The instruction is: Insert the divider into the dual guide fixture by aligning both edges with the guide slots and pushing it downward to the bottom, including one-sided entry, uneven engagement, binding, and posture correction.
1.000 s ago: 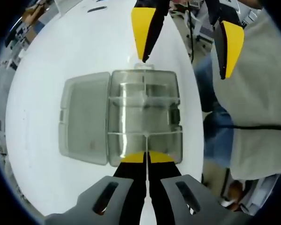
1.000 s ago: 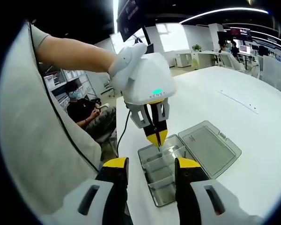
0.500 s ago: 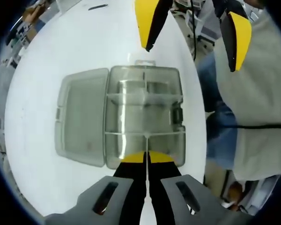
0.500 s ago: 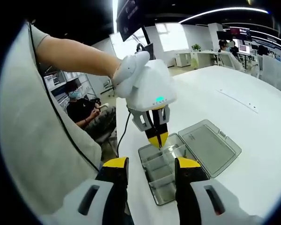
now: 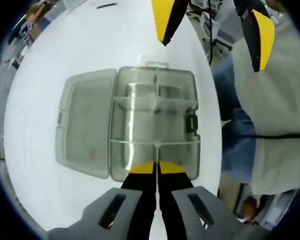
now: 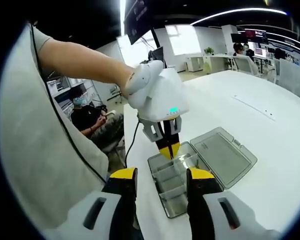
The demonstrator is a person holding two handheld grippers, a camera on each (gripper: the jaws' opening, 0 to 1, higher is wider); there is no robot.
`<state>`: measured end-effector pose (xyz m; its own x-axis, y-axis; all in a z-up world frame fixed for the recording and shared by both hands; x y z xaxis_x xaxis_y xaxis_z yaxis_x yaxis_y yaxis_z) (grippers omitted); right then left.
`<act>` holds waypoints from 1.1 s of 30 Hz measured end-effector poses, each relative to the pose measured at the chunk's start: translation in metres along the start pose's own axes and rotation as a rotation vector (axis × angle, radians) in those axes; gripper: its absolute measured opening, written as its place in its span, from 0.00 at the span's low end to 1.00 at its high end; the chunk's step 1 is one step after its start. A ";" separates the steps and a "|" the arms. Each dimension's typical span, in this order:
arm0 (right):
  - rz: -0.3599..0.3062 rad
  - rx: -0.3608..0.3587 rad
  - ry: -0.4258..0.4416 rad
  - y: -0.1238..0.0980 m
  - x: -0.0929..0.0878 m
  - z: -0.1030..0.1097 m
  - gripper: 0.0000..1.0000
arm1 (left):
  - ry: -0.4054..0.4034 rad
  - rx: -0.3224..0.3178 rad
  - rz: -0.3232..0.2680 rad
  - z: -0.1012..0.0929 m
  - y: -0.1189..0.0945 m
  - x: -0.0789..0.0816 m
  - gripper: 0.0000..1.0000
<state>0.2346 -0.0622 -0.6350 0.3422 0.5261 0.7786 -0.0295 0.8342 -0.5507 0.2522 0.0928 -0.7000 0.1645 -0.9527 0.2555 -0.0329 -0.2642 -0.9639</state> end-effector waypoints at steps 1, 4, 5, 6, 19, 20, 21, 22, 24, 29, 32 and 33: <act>0.000 0.000 0.000 0.000 0.000 0.000 0.35 | -0.003 0.000 0.000 0.000 0.001 0.000 0.00; -0.001 0.000 -0.003 -0.001 0.000 0.001 0.36 | -0.010 0.001 0.002 0.000 0.001 0.000 0.00; 0.000 -0.001 -0.003 -0.001 0.000 0.001 0.36 | -0.011 0.000 0.001 0.000 0.001 0.000 0.00; 0.001 -0.001 -0.003 -0.001 0.000 0.001 0.36 | -0.015 0.000 0.001 0.000 0.001 0.000 0.00; 0.004 0.001 -0.012 0.000 0.000 0.001 0.36 | -0.028 0.017 0.003 -0.002 0.002 0.000 0.00; 0.005 0.001 -0.012 0.000 0.000 0.001 0.36 | -0.033 0.016 0.000 -0.002 0.002 -0.001 0.00; 0.006 0.001 -0.014 0.000 0.000 0.001 0.36 | -0.036 0.015 -0.002 -0.001 0.002 -0.001 0.00; 0.006 0.002 -0.014 0.000 0.001 0.001 0.36 | -0.039 0.014 -0.004 -0.001 0.002 -0.001 0.00; 0.006 0.003 -0.015 0.000 0.001 0.001 0.36 | -0.042 0.016 -0.006 -0.002 0.002 -0.001 0.00; 0.015 0.007 -0.018 0.000 0.001 0.001 0.36 | -0.041 0.013 -0.002 -0.001 0.003 -0.001 0.00; 0.015 0.009 -0.020 0.000 0.002 0.000 0.36 | -0.052 0.016 -0.008 -0.002 0.003 -0.001 0.00; 0.015 0.008 -0.021 0.000 0.002 0.000 0.36 | -0.048 0.021 -0.010 -0.003 0.003 -0.002 0.00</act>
Point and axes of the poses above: the point that each gripper's makers call its tool centre point, and the gripper's own axes: y roughly forward along the fingers, z roughly to its left, x roughly out of its top, the point moved 8 cm from there along -y, roughly backward along the fingers, and after that the axes turned 3 degrees about y, right-handed, at the moved point
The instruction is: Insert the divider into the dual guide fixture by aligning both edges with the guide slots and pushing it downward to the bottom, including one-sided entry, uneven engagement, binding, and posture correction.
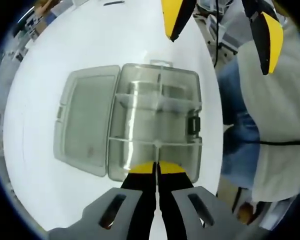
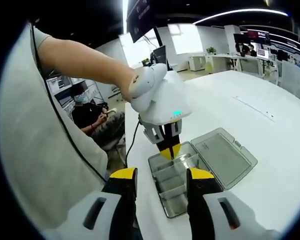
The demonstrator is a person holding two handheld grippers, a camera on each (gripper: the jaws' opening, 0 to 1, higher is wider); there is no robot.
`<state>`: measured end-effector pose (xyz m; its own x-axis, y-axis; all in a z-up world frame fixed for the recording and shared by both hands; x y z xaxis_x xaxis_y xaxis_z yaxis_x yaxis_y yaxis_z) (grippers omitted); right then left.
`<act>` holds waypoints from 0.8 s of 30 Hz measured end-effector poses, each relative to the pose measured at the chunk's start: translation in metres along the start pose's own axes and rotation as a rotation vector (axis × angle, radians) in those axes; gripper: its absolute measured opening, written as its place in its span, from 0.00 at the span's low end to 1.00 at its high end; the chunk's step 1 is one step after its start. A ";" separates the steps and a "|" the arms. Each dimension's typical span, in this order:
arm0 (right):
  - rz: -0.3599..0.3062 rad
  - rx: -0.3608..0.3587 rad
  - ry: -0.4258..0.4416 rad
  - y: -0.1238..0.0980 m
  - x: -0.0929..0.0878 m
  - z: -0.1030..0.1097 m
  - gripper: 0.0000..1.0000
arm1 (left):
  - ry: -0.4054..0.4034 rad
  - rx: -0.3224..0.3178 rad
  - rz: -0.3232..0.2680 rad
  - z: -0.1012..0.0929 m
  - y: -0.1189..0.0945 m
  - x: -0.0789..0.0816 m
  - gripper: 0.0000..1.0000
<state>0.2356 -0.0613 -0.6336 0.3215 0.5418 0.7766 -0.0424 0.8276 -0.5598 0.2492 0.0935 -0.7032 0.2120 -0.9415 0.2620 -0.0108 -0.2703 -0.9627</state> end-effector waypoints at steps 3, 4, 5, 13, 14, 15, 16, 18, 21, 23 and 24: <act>0.005 0.000 -0.002 -0.001 0.000 -0.001 0.36 | 0.003 0.003 0.000 -0.001 0.000 0.000 0.00; 0.004 0.000 -0.002 -0.001 0.000 -0.001 0.36 | 0.002 0.002 0.002 0.000 0.000 0.000 0.00; 0.003 -0.001 -0.001 -0.001 0.000 -0.001 0.36 | 0.001 0.002 0.004 0.000 0.000 0.001 0.00; 0.014 0.005 -0.003 0.000 -0.001 -0.002 0.36 | 0.015 0.004 -0.028 0.000 0.000 -0.001 0.00; 0.016 0.006 -0.004 0.001 -0.001 -0.001 0.36 | 0.013 0.004 -0.029 0.000 0.000 -0.001 0.00; 0.019 0.008 -0.005 0.001 -0.001 -0.001 0.36 | 0.011 0.005 -0.030 0.000 0.000 -0.001 0.00; 0.021 0.010 -0.004 0.001 -0.001 -0.001 0.36 | 0.009 0.007 -0.031 0.000 0.000 -0.001 0.00; 0.024 0.012 -0.007 0.002 -0.001 -0.001 0.36 | 0.005 0.011 -0.029 0.000 0.000 -0.001 0.00; 0.027 0.015 -0.011 0.002 0.001 -0.002 0.36 | -0.015 0.020 -0.036 0.000 0.000 -0.001 0.01; 0.027 0.017 -0.012 0.003 0.001 -0.002 0.36 | -0.026 0.038 -0.059 0.002 -0.001 -0.002 0.06; 0.027 0.018 -0.013 0.003 0.001 -0.002 0.36 | -0.034 0.042 -0.066 0.002 -0.002 -0.002 0.07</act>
Point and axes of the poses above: the point that each gripper's makers call its tool centre point, and the gripper's own axes: y roughly forward along the fingers, z roughly to its left, x roughly out of its top, the point moved 8 cm from there along -y, roughly backward along the fingers, and after that the axes turned 3 degrees about y, right-handed, at the moved point
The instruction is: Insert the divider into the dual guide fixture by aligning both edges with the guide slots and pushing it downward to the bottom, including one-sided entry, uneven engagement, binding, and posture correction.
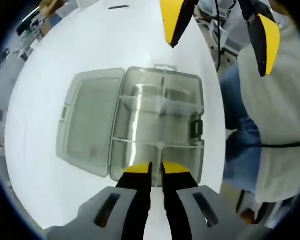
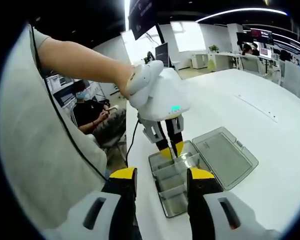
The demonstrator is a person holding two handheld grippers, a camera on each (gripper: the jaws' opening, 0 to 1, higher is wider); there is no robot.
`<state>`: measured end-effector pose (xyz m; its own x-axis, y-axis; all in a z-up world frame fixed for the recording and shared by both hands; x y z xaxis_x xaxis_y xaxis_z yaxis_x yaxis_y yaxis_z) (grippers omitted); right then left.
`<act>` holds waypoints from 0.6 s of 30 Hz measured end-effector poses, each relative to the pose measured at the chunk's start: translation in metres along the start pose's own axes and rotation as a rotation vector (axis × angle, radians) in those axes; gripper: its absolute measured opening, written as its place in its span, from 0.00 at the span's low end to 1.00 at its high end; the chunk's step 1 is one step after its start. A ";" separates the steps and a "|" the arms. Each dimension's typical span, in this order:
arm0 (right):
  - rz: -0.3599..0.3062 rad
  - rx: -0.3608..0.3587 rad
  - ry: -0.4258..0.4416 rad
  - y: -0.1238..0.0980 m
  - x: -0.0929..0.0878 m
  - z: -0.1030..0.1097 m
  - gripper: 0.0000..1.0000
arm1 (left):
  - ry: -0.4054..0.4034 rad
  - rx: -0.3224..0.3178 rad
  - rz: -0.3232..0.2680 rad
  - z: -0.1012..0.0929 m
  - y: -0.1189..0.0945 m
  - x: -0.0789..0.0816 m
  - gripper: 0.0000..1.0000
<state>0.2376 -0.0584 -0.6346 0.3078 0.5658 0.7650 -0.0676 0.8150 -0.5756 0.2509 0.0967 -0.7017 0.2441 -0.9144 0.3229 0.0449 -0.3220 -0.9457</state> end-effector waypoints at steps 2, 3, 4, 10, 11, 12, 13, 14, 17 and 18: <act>0.002 0.001 0.000 0.000 0.000 0.000 0.36 | -0.016 -0.004 -0.016 -0.001 -0.003 -0.002 0.08; 0.003 0.001 0.000 0.000 0.000 0.000 0.36 | -0.015 0.001 -0.020 -0.002 -0.004 -0.005 0.08; 0.004 0.002 0.000 0.000 -0.001 0.000 0.36 | -0.015 0.006 -0.024 -0.002 -0.006 -0.006 0.10; 0.010 -0.002 -0.001 -0.001 -0.002 -0.002 0.36 | -0.058 0.047 -0.116 -0.008 -0.023 -0.014 0.18; 0.013 -0.001 -0.001 0.000 -0.003 -0.003 0.36 | -0.078 0.051 -0.149 -0.011 -0.026 -0.014 0.18; 0.016 -0.001 0.000 0.000 -0.004 -0.004 0.36 | -0.090 0.060 -0.158 -0.012 -0.028 -0.016 0.19; 0.019 0.000 -0.001 0.000 -0.005 -0.004 0.36 | -0.096 0.067 -0.166 -0.012 -0.031 -0.018 0.19; 0.022 0.000 -0.001 0.000 -0.005 -0.004 0.36 | -0.103 0.072 -0.178 -0.015 -0.033 -0.020 0.19; 0.029 0.002 -0.001 0.001 -0.006 -0.004 0.37 | -0.115 0.092 -0.197 -0.022 -0.037 -0.027 0.21; 0.029 0.002 -0.002 0.001 -0.006 -0.005 0.37 | -0.124 0.097 -0.209 -0.025 -0.038 -0.028 0.21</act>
Point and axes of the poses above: the point that each gripper's makers call its tool centre point, and the gripper's own axes: y roughly forward along the fingers, z roughly to its left, x roughly out of its top, the point moved 8 cm from there along -y, roughly backward along the fingers, and after that the axes turned 3 degrees about y, right-handed, at the moved point
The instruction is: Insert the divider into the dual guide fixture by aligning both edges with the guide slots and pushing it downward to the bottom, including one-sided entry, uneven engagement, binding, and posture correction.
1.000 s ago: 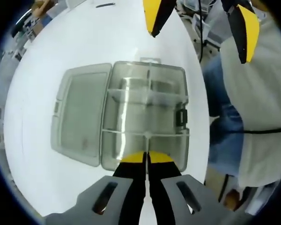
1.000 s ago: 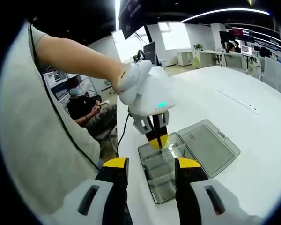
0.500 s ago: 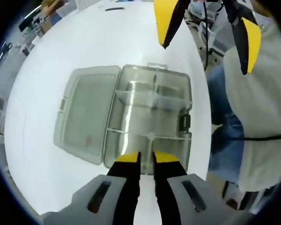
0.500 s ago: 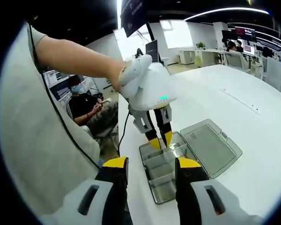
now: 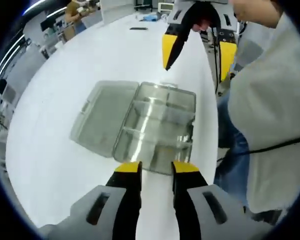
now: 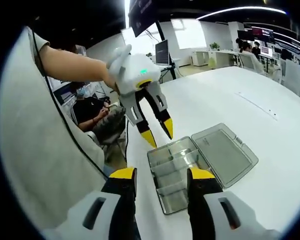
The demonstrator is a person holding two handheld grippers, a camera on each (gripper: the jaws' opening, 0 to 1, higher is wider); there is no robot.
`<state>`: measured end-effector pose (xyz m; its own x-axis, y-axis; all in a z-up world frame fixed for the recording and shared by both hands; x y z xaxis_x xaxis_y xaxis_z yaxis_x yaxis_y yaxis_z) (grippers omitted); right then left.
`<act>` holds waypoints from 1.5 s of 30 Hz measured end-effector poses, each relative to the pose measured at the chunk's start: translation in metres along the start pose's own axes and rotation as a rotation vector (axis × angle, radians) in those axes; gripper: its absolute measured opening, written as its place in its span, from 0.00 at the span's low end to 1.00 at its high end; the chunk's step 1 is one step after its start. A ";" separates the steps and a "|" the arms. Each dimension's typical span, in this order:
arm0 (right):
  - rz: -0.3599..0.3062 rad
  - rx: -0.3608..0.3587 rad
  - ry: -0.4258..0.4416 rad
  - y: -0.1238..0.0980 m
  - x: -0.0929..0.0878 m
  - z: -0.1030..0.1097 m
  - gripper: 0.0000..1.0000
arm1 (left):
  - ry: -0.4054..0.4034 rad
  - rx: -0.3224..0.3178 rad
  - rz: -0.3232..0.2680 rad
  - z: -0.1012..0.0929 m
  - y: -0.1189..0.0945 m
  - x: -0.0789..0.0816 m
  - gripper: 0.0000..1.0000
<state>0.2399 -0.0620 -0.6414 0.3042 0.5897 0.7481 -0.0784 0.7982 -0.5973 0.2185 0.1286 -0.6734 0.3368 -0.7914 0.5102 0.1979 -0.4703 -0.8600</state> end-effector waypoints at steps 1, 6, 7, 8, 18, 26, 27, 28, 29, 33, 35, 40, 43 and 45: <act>0.001 0.000 -0.001 0.000 0.000 0.000 0.37 | -0.009 0.007 -0.017 -0.002 -0.002 0.000 0.23; 0.012 0.002 -0.002 0.001 -0.002 0.000 0.37 | -0.068 0.026 -0.087 -0.011 -0.010 -0.001 0.28; 0.015 0.003 -0.002 0.001 -0.002 0.000 0.37 | -0.075 0.028 -0.096 -0.011 -0.010 -0.001 0.28; 0.019 0.002 -0.005 0.001 -0.003 0.000 0.37 | -0.084 0.036 -0.109 -0.013 -0.012 -0.002 0.29; 0.041 -0.013 -0.006 -0.004 -0.009 -0.002 0.37 | -0.198 0.077 -0.234 -0.022 -0.018 0.003 0.34; 0.067 -0.043 0.000 -0.017 -0.020 -0.008 0.37 | -0.266 0.099 -0.334 -0.027 -0.018 0.009 0.40; 0.074 -0.049 0.001 -0.020 -0.023 -0.009 0.37 | -0.282 0.100 -0.362 -0.028 -0.018 0.012 0.42; 0.079 -0.054 0.003 -0.022 -0.025 -0.010 0.37 | -0.295 0.100 -0.373 -0.028 -0.018 0.012 0.42; 0.082 -0.060 0.006 -0.024 -0.028 -0.011 0.37 | -0.315 0.100 -0.387 -0.029 -0.019 0.012 0.43; 0.094 -0.084 0.013 -0.035 -0.036 -0.015 0.38 | -0.351 0.101 -0.428 -0.030 -0.020 0.012 0.44; 0.094 -0.094 0.012 -0.041 -0.040 -0.017 0.39 | -0.355 0.105 -0.444 -0.032 -0.020 0.014 0.45; 0.105 -0.137 0.029 -0.056 -0.052 -0.027 0.39 | -0.376 0.117 -0.492 -0.034 -0.020 0.020 0.50; 0.112 -0.156 0.040 -0.064 -0.060 -0.032 0.39 | -0.384 0.115 -0.502 -0.035 -0.018 0.022 0.50; 0.127 -0.168 0.043 -0.067 -0.065 -0.036 0.39 | -0.384 0.114 -0.503 -0.036 -0.017 0.024 0.51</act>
<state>0.2595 -0.1581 -0.6602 0.3422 0.6757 0.6529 0.0393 0.6840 -0.7284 0.1894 0.1039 -0.6463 0.4787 -0.2784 0.8327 0.5071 -0.6865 -0.5211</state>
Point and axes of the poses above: the point that each gripper's makers call its tool centre point, and the gripper's own axes: y roughly forward along the fingers, z roughly to its left, x roughly out of its top, the point moved 8 cm from there along -y, roughly backward along the fingers, and after that the axes turned 3 degrees about y, right-handed, at the moved point
